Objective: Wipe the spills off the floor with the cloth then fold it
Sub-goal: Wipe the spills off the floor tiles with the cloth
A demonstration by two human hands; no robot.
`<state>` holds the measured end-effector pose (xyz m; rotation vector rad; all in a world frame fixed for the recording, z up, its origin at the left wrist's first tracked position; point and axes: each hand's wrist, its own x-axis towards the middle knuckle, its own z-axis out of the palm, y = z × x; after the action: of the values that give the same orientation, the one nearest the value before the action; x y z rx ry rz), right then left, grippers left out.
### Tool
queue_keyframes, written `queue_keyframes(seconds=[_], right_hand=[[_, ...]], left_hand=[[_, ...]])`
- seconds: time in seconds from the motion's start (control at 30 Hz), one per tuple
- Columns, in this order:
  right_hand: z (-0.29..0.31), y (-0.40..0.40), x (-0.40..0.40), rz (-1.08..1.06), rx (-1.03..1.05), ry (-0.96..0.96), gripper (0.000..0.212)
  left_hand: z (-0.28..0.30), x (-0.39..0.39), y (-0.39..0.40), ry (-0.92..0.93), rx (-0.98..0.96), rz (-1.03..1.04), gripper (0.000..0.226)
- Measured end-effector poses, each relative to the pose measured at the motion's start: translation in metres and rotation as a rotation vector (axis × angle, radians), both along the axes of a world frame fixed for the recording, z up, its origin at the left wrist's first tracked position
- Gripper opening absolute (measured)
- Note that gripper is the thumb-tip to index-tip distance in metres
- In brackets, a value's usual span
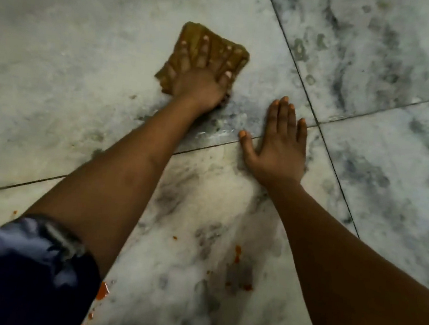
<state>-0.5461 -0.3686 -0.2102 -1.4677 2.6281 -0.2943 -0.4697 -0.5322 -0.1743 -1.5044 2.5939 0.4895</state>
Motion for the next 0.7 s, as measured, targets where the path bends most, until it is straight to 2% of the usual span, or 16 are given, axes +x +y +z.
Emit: queue_keyframes(seconds=[0.1, 0.2, 0.27, 0.33, 0.4, 0.47, 0.57, 0.7], right_hand=[[-0.001, 0.000, 0.001, -0.003, -0.002, 0.005, 0.086], [0.000, -0.001, 0.000, -0.001, 0.012, -0.005, 0.084], [0.000, 0.000, 0.000, 0.007, 0.017, -0.004, 0.083], [0.000, 0.000, 0.000, 0.007, 0.015, -0.002, 0.083], [0.000, 0.000, -0.001, 0.008, 0.021, -0.005, 0.083], [0.000, 0.000, -0.001, 0.007, 0.029, -0.010, 0.084], [0.000, 0.001, -0.001, 0.005, 0.038, -0.006, 0.084], [0.004, 0.002, 0.000, 0.012, 0.032, -0.024, 0.085]], left_hand=[[-0.010, 0.011, 0.037, 0.014, -0.058, -0.181, 0.052], [-0.010, 0.068, 0.052, -0.014, -0.123, -0.291, 0.059], [-0.007, 0.099, 0.037, -0.057, -0.132, -0.235, 0.061], [-0.006, 0.106, 0.006, -0.095, -0.123, -0.094, 0.053], [-0.005, 0.086, -0.024, -0.093, -0.082, 0.056, 0.050], [-0.001, 0.052, -0.036, -0.064, -0.028, 0.122, 0.053], [-0.004, 0.023, -0.008, -0.037, -0.015, 0.050, 0.055], [-0.011, 0.079, 0.057, -0.015, -0.143, -0.137, 0.054]])
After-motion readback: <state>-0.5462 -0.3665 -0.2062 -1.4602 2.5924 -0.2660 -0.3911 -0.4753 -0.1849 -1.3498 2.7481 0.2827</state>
